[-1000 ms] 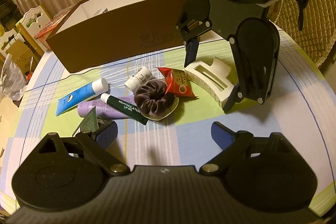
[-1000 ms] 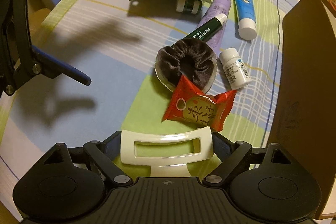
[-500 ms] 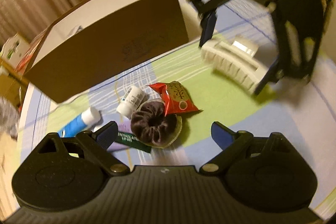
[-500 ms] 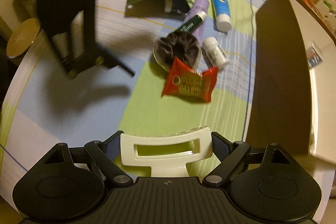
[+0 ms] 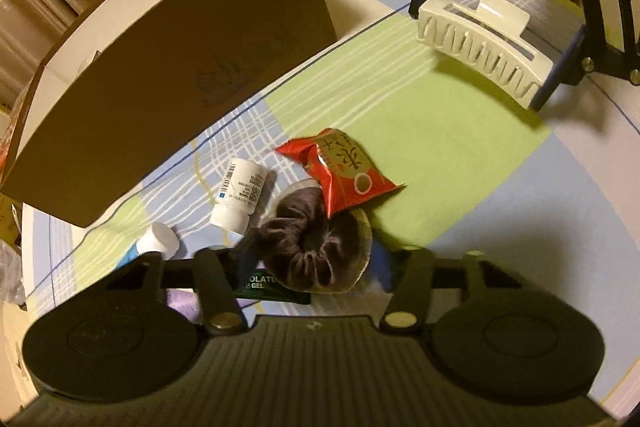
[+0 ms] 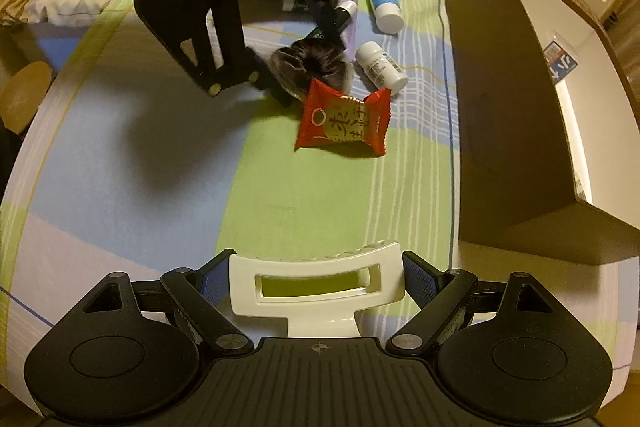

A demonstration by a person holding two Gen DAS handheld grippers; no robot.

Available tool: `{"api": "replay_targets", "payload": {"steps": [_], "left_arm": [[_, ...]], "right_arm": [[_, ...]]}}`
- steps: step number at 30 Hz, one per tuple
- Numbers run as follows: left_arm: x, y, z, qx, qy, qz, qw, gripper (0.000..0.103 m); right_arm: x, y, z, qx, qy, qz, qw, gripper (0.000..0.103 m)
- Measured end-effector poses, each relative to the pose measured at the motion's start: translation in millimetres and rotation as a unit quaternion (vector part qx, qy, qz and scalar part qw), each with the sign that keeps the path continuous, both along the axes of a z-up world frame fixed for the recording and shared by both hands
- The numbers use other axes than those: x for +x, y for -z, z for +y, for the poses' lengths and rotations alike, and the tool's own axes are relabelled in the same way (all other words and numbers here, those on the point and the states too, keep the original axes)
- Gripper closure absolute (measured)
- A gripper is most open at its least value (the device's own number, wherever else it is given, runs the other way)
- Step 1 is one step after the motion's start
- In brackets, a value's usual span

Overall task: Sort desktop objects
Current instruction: 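Grasp the brown scrunchie with the left tool while the right tool holds the hair clip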

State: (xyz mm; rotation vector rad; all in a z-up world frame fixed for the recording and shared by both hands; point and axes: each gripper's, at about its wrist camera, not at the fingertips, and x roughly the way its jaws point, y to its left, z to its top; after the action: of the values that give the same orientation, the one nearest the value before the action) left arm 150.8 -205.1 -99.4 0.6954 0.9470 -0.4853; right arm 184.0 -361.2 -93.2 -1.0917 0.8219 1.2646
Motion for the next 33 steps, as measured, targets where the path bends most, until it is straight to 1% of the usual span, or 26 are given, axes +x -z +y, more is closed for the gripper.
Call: {"api": "replay_targets", "payload": {"steps": [1,4,6,10,16,19,22,26,31,33], "left_arm": [[-0.4,0.1,0.6,0.0,-0.002,0.0,1.0,0.07],[-5.7,-4.3,2.4,-0.006,-0.011,-0.001,0.9999,0.078],[-8.9,-8.6,4.2,-0.007,-0.017,0.001,0.9998,0.081],[-18.4,-20.2,8.4,-0.011,-0.03,-0.001,0.9995,0.085],[-34.3,-43.5,14.8,-0.022,-0.05,-0.021,0.9983,0.085],[-41.2,-55.7,19.1,-0.028,-0.05,-0.029,0.9979,0.085],[-44.7,-65.9,25.8,-0.034,-0.043,-0.037,0.9978,0.085],[-46.8,-77.6,36.3,-0.05,-0.04,-0.049,0.9968,0.085],[-45.1,-86.6,48.2,-0.065,-0.043,-0.058,0.9953,0.085],[-43.6,-90.6,51.5,-0.068,-0.055,-0.065,0.994,0.085]], "right_arm": [[0.4,-0.6,-0.5,0.001,0.003,0.0,1.0,0.017],[0.0,-3.6,-1.3,0.007,0.011,-0.003,1.0,0.017],[-1.0,-6.4,-1.2,0.012,0.019,-0.004,1.0,0.017],[-5.5,-15.9,-2.4,0.029,0.039,-0.007,0.999,0.017],[-14.7,-33.0,-4.3,0.059,0.081,-0.011,0.995,0.017],[-18.9,-42.2,-2.1,0.075,0.116,-0.015,0.99,0.017],[-23.7,-52.0,1.8,0.092,0.159,-0.019,0.983,0.017],[-32.7,-64.9,7.7,0.11,0.216,-0.036,0.969,0.017],[-45.3,-81.3,7.6,0.134,0.295,-0.054,0.944,0.017],[-47.3,-86.7,6.4,0.145,0.321,-0.054,0.934,0.017]]}}
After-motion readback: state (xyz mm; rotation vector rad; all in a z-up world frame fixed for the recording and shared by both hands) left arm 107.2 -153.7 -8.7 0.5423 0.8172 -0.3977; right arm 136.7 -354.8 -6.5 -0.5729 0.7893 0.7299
